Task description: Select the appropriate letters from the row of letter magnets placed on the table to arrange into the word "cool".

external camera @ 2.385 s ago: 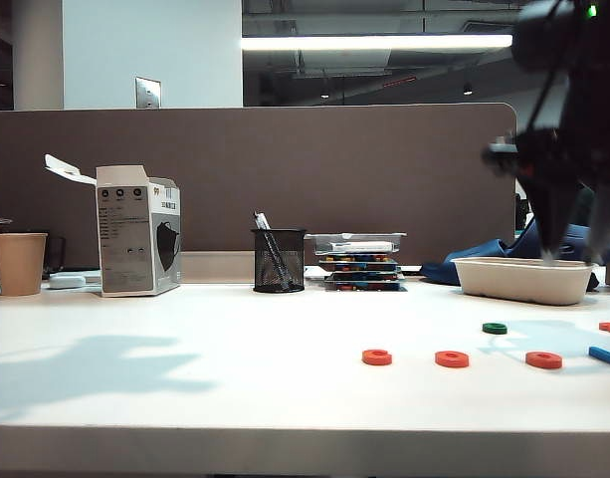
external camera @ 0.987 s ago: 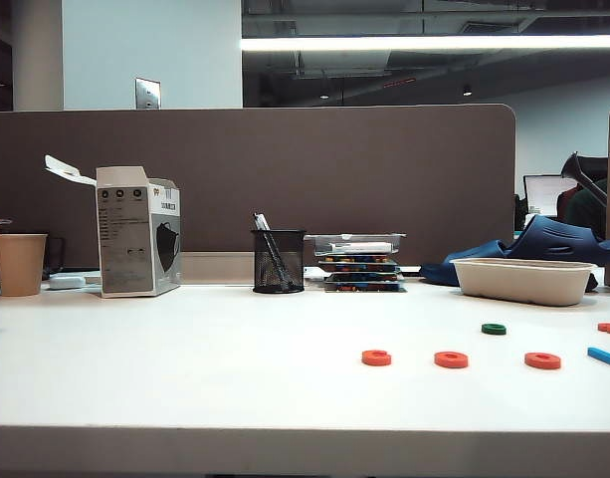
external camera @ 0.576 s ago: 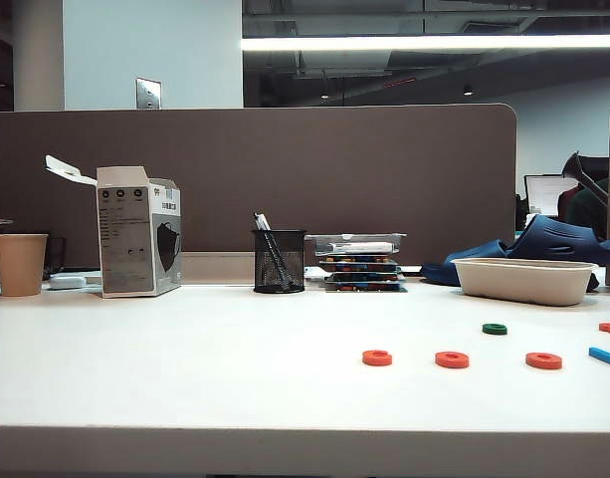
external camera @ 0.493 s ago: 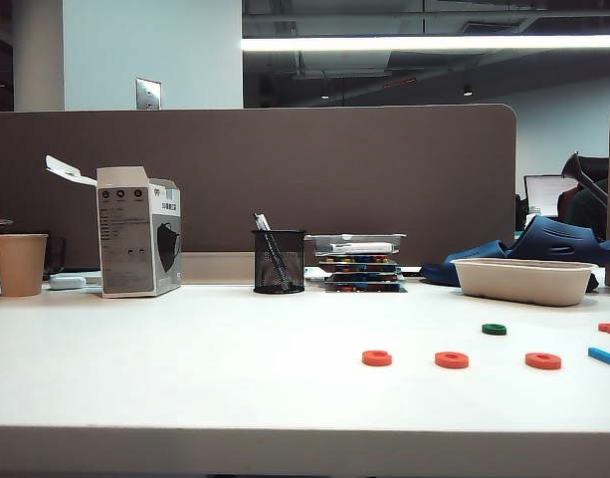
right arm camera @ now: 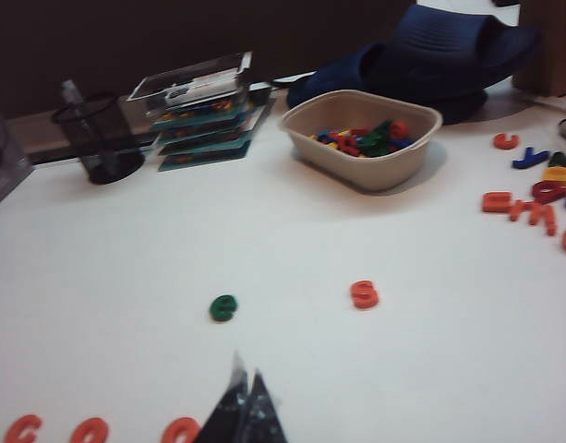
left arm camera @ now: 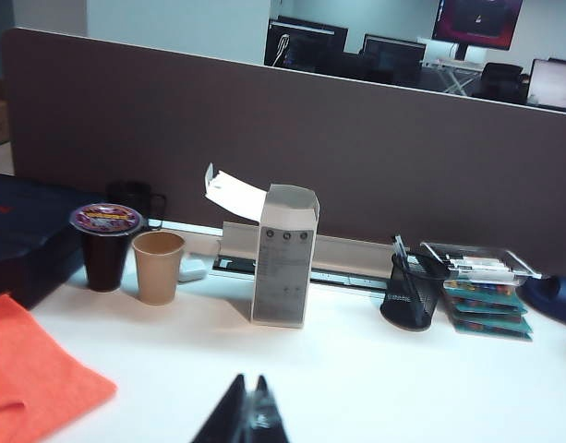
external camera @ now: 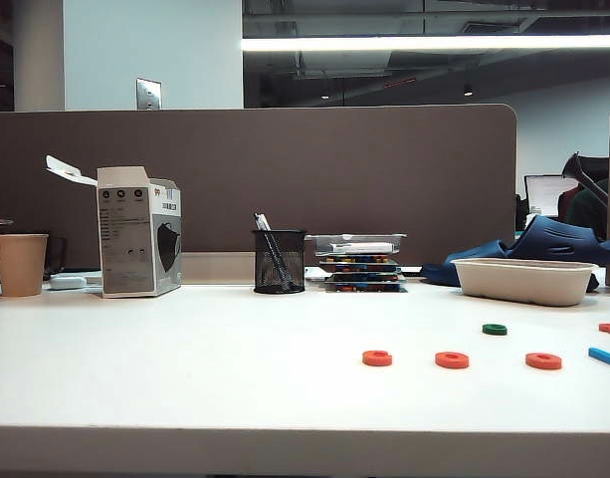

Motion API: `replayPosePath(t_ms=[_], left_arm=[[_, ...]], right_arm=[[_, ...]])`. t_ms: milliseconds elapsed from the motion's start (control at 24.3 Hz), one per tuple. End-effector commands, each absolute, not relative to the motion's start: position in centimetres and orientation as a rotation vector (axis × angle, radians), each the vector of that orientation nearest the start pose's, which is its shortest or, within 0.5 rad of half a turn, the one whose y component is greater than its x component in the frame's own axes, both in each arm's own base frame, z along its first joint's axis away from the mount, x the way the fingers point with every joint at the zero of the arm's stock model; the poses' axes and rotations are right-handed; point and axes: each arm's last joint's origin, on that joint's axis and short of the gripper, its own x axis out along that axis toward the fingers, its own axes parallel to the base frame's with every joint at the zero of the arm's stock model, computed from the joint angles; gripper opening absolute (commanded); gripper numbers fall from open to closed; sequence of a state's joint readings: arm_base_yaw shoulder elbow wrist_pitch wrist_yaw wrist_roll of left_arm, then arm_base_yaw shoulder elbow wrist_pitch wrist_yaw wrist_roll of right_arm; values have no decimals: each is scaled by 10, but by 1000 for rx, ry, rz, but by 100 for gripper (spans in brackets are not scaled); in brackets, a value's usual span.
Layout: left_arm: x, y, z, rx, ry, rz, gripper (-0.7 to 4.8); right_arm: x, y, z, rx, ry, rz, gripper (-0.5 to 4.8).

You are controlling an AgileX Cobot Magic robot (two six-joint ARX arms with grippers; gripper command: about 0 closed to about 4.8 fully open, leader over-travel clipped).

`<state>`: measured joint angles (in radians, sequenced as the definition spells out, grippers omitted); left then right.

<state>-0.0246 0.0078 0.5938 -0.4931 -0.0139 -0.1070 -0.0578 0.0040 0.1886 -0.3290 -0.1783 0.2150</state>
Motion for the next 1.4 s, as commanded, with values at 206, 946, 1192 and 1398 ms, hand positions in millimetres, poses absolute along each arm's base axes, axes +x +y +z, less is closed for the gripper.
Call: replayPosePath(t_ms=[206, 946, 1192, 1398], left_arm=[[66, -2, 250, -108, -132, -58, -5], [97, -3, 177, -113, -122, -57, -5], [97, -3, 176, -116, -107, -57, -5], [97, -3, 176, -116, -107, -57, -5]], right_arm=[[90, -1, 175, 92, 121, 89, -6], [97, -1, 151, 62, 130, 96, -5], [97, -1, 151, 62, 130, 94, -5], [97, -1, 151, 62, 130, 94, -5]])
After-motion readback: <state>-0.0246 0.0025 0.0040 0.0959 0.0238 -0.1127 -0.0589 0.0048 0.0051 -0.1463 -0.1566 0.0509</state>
